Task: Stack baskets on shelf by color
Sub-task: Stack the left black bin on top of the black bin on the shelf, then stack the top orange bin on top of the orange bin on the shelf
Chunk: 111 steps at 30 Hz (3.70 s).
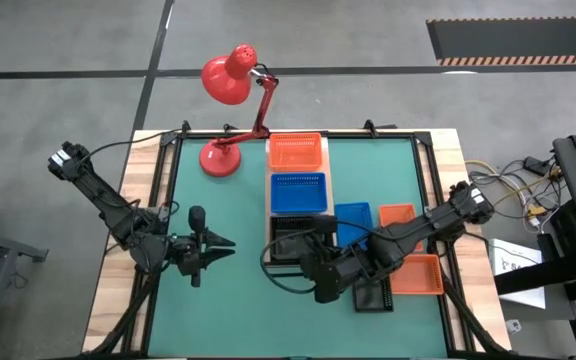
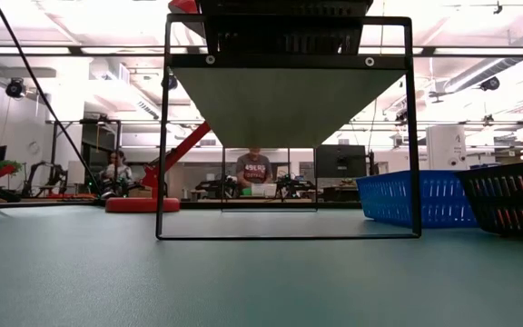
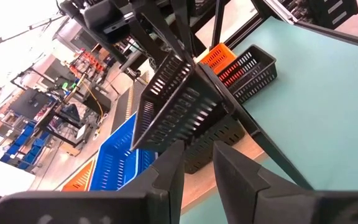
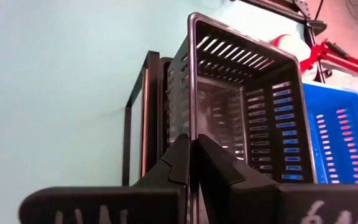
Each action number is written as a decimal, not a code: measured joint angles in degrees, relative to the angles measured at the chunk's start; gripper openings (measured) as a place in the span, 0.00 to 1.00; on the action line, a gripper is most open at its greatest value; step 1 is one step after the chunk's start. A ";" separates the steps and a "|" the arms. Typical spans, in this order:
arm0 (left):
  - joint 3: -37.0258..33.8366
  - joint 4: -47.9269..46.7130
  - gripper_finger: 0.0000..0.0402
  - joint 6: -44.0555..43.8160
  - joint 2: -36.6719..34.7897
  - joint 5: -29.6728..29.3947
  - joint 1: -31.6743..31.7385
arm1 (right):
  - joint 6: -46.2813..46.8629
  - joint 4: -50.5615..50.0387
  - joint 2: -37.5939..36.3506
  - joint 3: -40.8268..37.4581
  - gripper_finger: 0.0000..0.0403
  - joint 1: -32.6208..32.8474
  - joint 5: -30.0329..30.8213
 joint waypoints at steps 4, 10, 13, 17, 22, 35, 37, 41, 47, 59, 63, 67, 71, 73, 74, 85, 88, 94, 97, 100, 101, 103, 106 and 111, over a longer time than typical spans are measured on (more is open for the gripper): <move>0.00 -0.02 0.17 0.00 0.00 0.00 0.02 | 0.50 0.23 -0.03 -1.58 0.03 -0.18 0.18; 0.00 0.00 0.17 -0.02 0.00 0.00 0.02 | 2.63 0.27 -0.02 -2.89 0.05 -1.02 -0.08; 0.00 0.00 0.17 -0.04 0.00 0.00 0.02 | 2.70 0.73 -0.04 -2.88 0.10 -1.16 -0.11; -0.02 -0.02 0.17 -0.07 0.00 0.00 0.01 | 3.31 0.72 -0.04 -2.10 0.19 -1.49 -0.24; -0.02 -0.02 0.17 -0.14 0.00 0.00 0.00 | 1.74 -0.26 -0.04 0.31 0.28 -1.57 -1.73; -0.04 0.01 0.17 -1.17 0.00 0.02 0.01 | -1.46 -7.90 -4.01 0.33 0.12 -1.51 -4.27; -0.04 0.00 0.17 -1.25 0.00 0.02 0.01 | -1.00 -8.84 -4.63 -0.65 0.08 -1.51 -4.30; -0.04 0.02 0.17 -1.53 0.00 0.02 0.00 | 3.31 -14.25 -6.80 -3.48 0.03 -1.59 -2.99; -0.04 0.30 0.17 -1.57 0.00 0.02 0.02 | 9.69 -15.27 -12.41 -12.18 0.02 -2.10 -1.18; -0.13 4.47 0.17 -4.51 5.98 12.34 8.01 | 5.86 1.50 -23.36 -33.01 0.02 -5.08 -1.61; -0.13 6.11 0.17 -6.20 9.03 14.72 13.97 | 3.22 4.84 -25.42 -35.76 0.02 -5.69 -1.80; 0.22 10.50 0.17 -8.27 13.15 23.00 20.45 | 0.69 6.94 -26.01 -36.50 0.02 -5.64 -2.31; 1.66 11.22 0.17 -10.28 16.39 27.02 22.87 | -1.23 8.19 -25.28 -36.63 0.02 -5.64 -2.90; 2.19 12.47 0.17 -10.62 17.61 27.40 22.94 | -1.96 9.04 -24.52 -36.63 0.02 -5.64 -2.88; 2.37 12.45 0.17 -10.67 18.07 27.59 22.93 | -2.73 9.65 -24.24 -36.67 0.02 -5.64 -2.90; 2.60 11.39 0.17 -17.14 17.44 27.90 22.57 | -6.66 13.23 -22.84 -36.70 0.02 -5.64 -3.07; 2.60 8.73 0.17 -17.77 16.21 27.87 22.59 | -7.00 14.38 -22.84 -36.66 0.02 -5.64 -3.67; 2.60 7.31 0.17 -18.10 14.96 27.85 22.60 | -7.01 14.35 -22.64 -36.66 0.02 -5.64 -4.10; 2.60 7.30 0.17 -18.10 14.93 27.85 22.62 | -6.63 14.31 -22.64 -36.66 0.02 -5.64 -4.09; 2.60 7.28 0.17 -18.10 14.93 27.87 22.60 | -6.86 14.23 -22.64 -36.66 0.02 -5.64 -2.77; 2.58 7.28 0.17 -18.10 14.93 27.88 22.57 | -6.86 14.22 -22.64 -36.66 0.02 -5.64 -2.24; 2.58 7.21 0.17 -18.10 14.93 27.95 22.57 | -6.86 14.19 -22.65 -36.66 0.02 -5.64 -1.74; 2.58 7.15 0.17 -18.10 14.93 28.07 22.57 | -6.77 14.00 -22.88 -36.66 0.02 -5.64 -1.70; 2.58 6.16 0.17 -18.19 14.85 28.09 22.34 | -6.23 13.57 -23.09 -36.64 0.02 -5.50 -1.72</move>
